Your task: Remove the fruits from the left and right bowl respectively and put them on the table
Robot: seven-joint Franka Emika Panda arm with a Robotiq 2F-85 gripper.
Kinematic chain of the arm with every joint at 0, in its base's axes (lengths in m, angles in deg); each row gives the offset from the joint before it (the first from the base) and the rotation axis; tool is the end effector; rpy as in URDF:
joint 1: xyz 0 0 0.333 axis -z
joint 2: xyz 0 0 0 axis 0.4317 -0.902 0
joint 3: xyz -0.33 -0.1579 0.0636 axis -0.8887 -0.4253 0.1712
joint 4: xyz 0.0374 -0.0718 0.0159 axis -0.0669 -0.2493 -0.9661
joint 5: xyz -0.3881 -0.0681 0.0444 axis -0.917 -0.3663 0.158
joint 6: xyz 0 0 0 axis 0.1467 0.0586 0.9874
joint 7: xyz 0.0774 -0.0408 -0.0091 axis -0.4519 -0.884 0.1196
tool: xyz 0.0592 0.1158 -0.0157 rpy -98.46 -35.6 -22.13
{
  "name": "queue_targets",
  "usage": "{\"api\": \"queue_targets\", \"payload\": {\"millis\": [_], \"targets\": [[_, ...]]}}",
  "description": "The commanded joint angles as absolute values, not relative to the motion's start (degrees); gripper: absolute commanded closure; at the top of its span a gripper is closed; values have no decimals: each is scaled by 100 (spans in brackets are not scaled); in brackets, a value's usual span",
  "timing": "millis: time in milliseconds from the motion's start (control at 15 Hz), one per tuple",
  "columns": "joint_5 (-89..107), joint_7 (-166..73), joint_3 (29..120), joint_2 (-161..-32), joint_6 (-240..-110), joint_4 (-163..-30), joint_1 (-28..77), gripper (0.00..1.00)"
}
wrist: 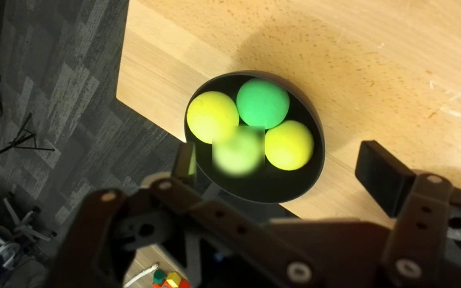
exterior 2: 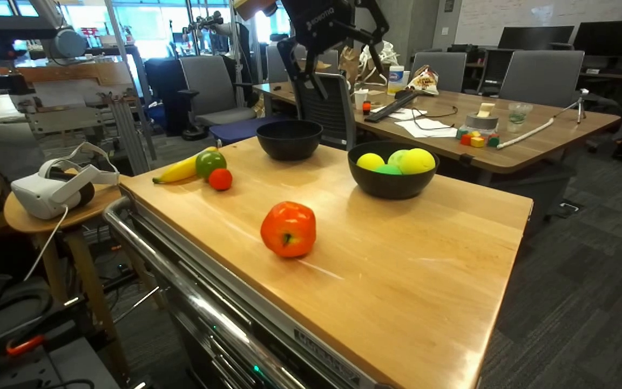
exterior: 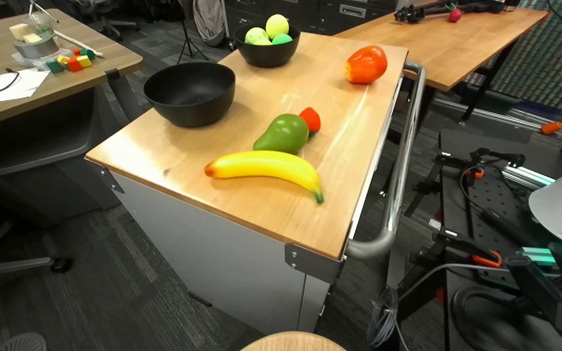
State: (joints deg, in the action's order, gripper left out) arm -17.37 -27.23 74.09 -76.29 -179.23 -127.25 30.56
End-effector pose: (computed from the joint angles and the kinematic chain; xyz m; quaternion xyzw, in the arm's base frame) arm 0.5527 -0.1048 0.4961 0.9470 0.2007 0.1147 0.2230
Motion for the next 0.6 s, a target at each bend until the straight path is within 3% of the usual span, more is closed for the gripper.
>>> {"api": "queue_targets", "payload": {"millis": [0,533], "targets": [[-1581,-2553,7404,-7748,-17992,-12579,3043,0],[-819,-1670,7389,-8895,-18023,-11700,3083,0]]}}
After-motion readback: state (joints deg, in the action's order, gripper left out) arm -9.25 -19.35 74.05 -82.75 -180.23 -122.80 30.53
